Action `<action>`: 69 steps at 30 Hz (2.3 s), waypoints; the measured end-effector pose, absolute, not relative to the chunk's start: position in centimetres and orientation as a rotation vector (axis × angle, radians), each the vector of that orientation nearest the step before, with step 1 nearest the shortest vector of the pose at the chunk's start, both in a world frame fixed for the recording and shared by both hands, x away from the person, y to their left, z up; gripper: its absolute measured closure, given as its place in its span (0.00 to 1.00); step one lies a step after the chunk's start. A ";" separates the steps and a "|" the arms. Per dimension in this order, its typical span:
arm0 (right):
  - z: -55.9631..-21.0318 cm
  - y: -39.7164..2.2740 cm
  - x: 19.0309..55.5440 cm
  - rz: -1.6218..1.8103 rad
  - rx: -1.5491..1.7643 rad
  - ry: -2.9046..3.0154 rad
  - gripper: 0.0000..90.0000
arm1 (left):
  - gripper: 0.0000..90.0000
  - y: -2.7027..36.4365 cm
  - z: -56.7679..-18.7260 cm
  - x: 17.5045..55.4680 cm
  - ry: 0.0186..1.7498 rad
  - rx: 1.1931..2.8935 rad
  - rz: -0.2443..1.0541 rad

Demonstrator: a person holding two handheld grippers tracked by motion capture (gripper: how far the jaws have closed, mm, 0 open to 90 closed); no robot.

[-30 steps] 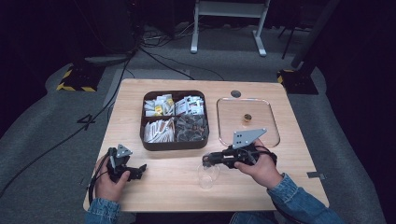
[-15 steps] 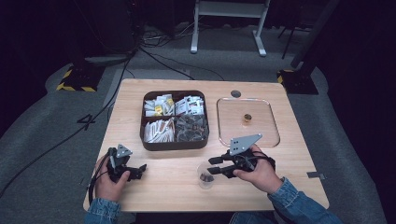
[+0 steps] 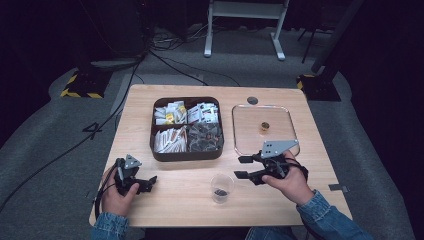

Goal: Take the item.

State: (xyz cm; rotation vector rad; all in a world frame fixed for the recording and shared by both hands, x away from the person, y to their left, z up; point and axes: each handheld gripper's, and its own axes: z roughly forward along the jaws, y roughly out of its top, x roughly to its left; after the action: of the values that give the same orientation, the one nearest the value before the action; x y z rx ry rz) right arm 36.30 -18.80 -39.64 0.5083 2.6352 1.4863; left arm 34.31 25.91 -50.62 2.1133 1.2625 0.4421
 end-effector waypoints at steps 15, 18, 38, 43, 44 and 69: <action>-39.1 -22.7 37.4 1.414 0.654 2.525 0.39 | 0.00 25.9 -50.6 34.3 1.263 2.113 0.442; -39.1 -23.6 37.4 1.413 0.684 2.502 0.38 | 0.00 25.9 -50.6 34.3 1.262 2.113 0.444; -40.6 -28.8 37.6 1.290 0.869 2.445 0.33 | 0.00 25.9 -50.6 34.3 1.260 2.114 0.447; -41.7 -30.3 38.0 1.258 0.916 2.432 0.32 | 0.00 25.9 -50.6 34.3 1.260 2.115 0.448; -42.2 -30.8 38.2 1.256 0.929 2.428 0.32 | 0.00 25.9 -50.6 34.3 1.261 2.115 0.449; -49.0 -33.8 38.2 1.138 1.111 2.451 0.24 | 0.00 26.0 -50.6 34.3 1.260 2.120 0.447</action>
State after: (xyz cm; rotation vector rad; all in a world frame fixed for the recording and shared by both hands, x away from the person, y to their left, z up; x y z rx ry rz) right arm 38.18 -33.77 -49.01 1.1107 2.4507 1.1379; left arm 34.34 25.97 -50.58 2.1196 1.2603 0.4467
